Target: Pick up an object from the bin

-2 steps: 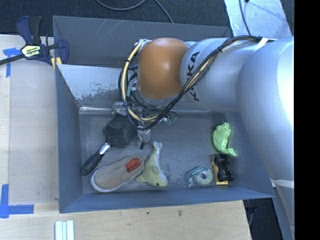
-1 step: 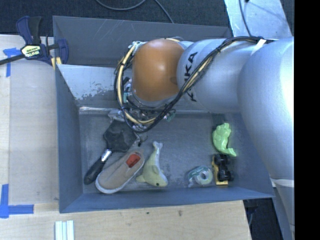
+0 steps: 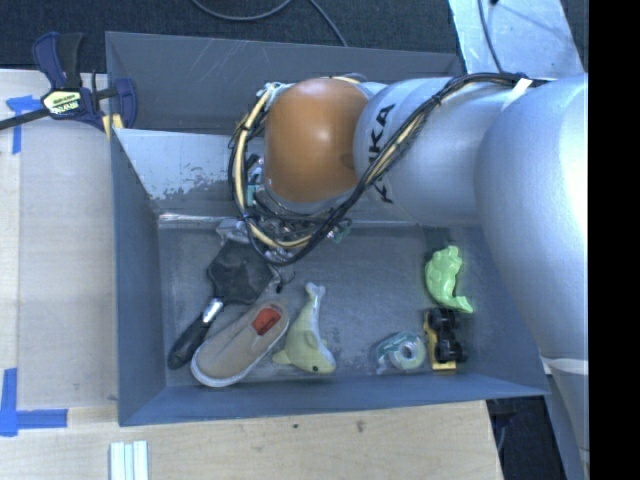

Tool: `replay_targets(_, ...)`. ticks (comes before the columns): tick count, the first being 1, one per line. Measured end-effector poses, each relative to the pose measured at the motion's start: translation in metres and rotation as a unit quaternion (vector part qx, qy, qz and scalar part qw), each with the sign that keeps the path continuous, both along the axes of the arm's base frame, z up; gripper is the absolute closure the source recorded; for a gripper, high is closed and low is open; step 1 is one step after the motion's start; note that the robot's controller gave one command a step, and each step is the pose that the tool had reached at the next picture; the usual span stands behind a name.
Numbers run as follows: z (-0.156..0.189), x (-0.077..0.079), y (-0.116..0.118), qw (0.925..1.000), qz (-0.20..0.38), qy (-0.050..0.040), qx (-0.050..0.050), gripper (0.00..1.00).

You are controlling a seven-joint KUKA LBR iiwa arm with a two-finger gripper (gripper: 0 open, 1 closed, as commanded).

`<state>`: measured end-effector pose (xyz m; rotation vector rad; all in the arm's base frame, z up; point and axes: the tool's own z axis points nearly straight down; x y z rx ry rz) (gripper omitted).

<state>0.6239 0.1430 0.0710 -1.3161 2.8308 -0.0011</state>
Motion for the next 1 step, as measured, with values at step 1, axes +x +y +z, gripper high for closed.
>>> replay_targets(1, 0.0020, -0.0004, 0.0000, 1.0000, 0.000, 0.0001, 0.000, 1.00)
